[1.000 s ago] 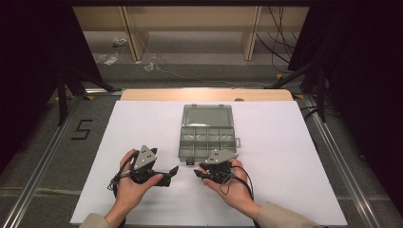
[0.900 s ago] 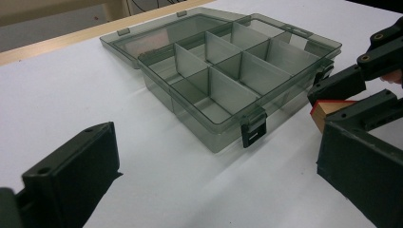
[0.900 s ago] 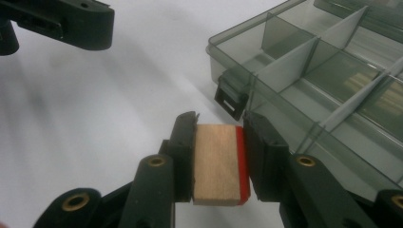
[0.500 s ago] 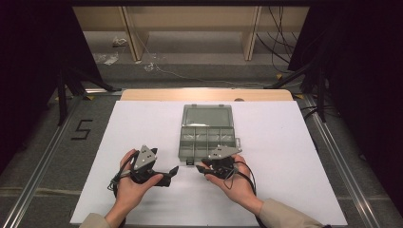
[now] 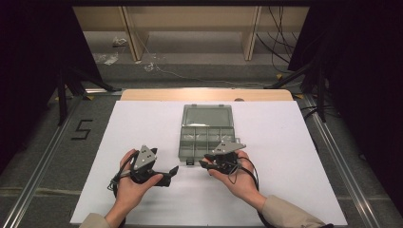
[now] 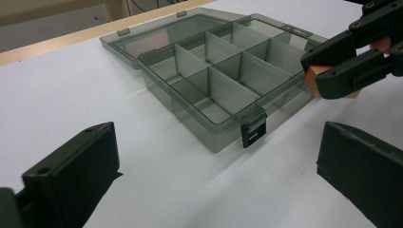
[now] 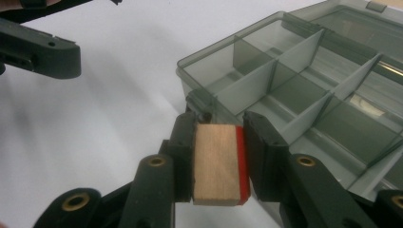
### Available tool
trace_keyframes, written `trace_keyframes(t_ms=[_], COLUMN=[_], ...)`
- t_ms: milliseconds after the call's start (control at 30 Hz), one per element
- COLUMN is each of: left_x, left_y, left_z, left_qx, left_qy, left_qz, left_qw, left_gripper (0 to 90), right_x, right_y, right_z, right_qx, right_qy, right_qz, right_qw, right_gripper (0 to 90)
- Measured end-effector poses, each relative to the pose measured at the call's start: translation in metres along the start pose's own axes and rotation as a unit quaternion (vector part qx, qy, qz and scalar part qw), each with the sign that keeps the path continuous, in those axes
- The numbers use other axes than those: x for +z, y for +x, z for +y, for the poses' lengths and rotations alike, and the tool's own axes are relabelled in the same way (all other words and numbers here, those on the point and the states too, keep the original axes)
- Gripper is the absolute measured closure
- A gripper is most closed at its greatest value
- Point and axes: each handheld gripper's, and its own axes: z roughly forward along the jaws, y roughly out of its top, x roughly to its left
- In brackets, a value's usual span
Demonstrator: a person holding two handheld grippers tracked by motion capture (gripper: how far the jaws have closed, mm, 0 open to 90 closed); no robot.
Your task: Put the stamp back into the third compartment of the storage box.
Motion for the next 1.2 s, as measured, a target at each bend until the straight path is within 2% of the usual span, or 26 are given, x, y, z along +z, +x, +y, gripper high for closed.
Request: trace_keyframes(t_ms=[700,1200], left_x=[0.0,0.001], left_y=[-0.001,-0.001], left_z=[0.0,0.0], left_qx=[-0.001,-0.002], left_qy=[-0.001,0.0], left_qz=[-0.001,-0.001], left_qw=[1.0,1.0], left_gripper=[0.0,0.0], right_x=[-0.011,-0.008], right_y=[-0.021,-0.038], right_z=[0.011,0.02], right_qx=[0.016,0.023], right_qy=[-0.023,-0.03], right_qz=[-0.019,-0.037], right_qw=[0.9994,0.9986], right_gripper=[67.1,67.2])
